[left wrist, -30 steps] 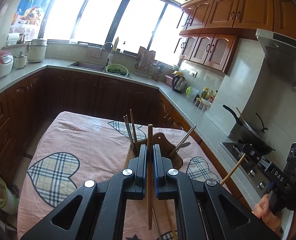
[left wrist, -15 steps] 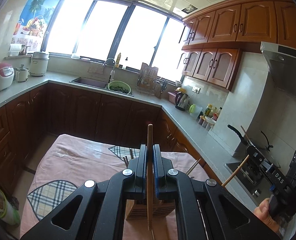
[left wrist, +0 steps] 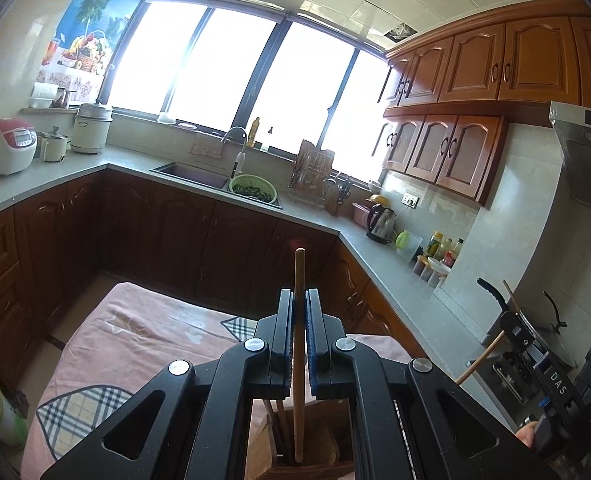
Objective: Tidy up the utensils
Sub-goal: 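Lower both wooden chopsticks into the holder and open both tools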
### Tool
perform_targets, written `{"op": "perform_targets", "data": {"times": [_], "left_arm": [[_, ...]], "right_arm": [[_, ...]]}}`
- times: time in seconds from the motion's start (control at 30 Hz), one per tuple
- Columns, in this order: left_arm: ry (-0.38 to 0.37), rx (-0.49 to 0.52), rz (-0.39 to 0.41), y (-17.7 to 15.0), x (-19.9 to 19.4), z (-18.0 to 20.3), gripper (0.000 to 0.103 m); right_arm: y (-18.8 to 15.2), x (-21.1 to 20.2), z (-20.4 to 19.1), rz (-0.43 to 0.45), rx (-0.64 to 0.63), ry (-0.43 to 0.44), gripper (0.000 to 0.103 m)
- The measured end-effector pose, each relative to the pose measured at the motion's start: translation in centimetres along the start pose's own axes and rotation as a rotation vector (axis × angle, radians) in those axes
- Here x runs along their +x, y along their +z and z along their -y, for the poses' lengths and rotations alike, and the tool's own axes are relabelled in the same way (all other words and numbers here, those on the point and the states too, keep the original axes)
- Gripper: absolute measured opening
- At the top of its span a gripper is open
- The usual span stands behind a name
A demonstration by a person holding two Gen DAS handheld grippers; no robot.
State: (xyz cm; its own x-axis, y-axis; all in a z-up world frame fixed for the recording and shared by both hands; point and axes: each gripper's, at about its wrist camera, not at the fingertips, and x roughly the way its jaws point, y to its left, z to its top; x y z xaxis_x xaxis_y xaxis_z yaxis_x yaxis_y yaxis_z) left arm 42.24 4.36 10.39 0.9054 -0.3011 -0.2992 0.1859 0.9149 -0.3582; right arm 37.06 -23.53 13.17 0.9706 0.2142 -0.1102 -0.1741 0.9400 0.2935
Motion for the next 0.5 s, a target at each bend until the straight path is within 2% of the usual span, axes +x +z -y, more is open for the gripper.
{"op": "perform_targets", "data": {"times": [0.27, 0.5], "left_arm": [[0.037, -0.014, -0.002, -3.9, 4.0, -0.8, 0.004], [0.057, -0.015, -0.065, -6.4, 7.2, -1.0, 0.004]], "right_arm": [[-3.4, 1.9, 1.6, -0.039, 0.047, -0.026, 0.005], [-6.2, 2.9, 2.6, -0.08, 0.083, -0.054, 0.005]]}}
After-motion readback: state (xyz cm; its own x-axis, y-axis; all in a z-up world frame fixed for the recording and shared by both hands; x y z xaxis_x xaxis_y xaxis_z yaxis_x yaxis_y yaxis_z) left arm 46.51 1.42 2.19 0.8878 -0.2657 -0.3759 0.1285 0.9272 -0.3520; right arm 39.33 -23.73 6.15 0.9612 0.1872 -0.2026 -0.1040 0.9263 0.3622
